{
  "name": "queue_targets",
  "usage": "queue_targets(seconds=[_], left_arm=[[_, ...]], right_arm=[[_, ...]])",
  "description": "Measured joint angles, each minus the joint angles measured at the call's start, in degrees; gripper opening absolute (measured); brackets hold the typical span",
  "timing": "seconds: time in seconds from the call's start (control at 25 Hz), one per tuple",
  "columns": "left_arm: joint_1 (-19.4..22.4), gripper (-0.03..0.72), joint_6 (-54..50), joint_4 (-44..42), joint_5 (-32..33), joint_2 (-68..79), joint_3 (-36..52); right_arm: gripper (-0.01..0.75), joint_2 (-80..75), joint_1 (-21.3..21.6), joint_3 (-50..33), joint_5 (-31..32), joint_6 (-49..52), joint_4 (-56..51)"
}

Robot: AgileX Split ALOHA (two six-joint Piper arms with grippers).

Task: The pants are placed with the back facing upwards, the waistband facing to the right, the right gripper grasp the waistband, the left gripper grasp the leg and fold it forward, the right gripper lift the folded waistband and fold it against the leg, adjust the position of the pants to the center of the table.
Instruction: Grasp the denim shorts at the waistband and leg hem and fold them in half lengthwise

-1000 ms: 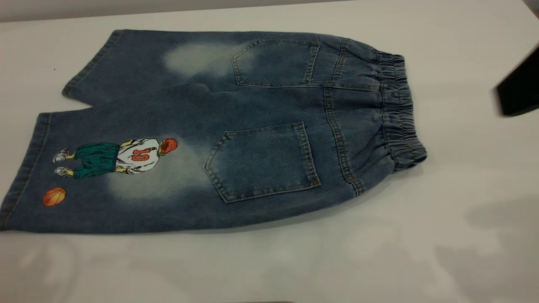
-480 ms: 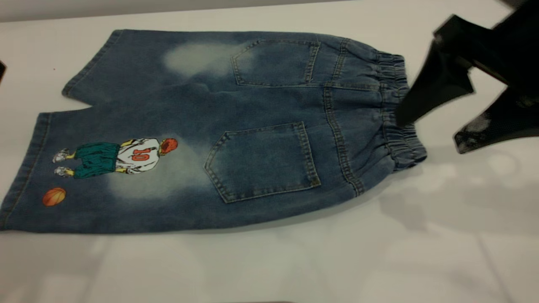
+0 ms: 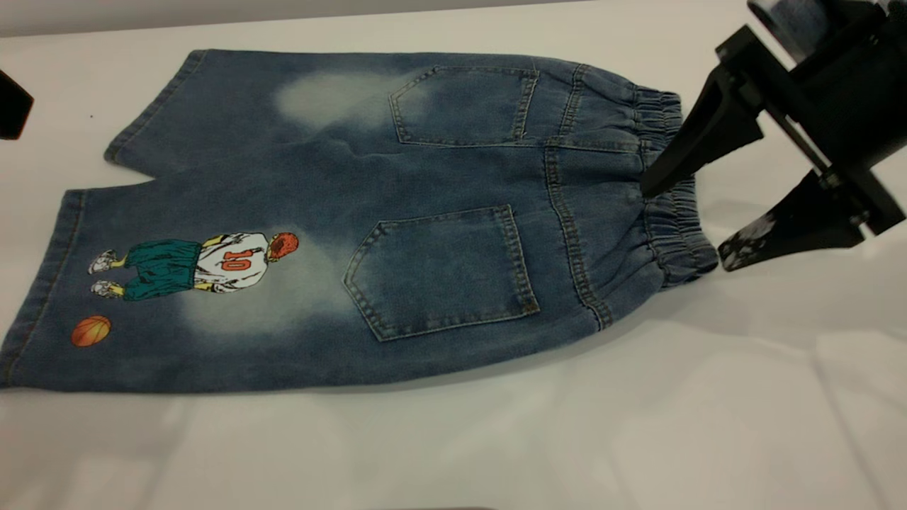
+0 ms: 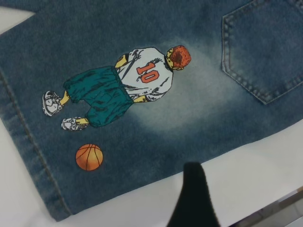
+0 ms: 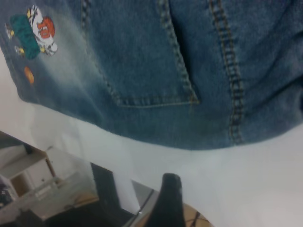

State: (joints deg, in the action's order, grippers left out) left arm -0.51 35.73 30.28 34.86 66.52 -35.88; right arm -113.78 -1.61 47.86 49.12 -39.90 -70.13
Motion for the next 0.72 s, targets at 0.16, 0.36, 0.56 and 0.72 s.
queue_targets(seconds=[0.16,0.36,0.56,0.72], left_arm=[[0.0,0.504,0.0,0.1,0.0,0.0,0.0],[0.0,0.504,0.0,0.1,0.0,0.0,0.0],[0.0,0.504,0.1,0.1,0.0,0.0,0.0],[0.0,0.504,0.2,0.1,0.0,0.0,0.0]], right_arm=[[0.594,-3.2,0.0,0.1,0.0,-1.4,-2.7],[0.594,-6.1,0.0,0.2,-1.2,-2.3,-3.3],[0.594,-8.0,0.0,1.3,-1.6,-2.7,-4.1],[0.594,-10.5,0.0,3.5,-1.2,-2.7,-5.4]])
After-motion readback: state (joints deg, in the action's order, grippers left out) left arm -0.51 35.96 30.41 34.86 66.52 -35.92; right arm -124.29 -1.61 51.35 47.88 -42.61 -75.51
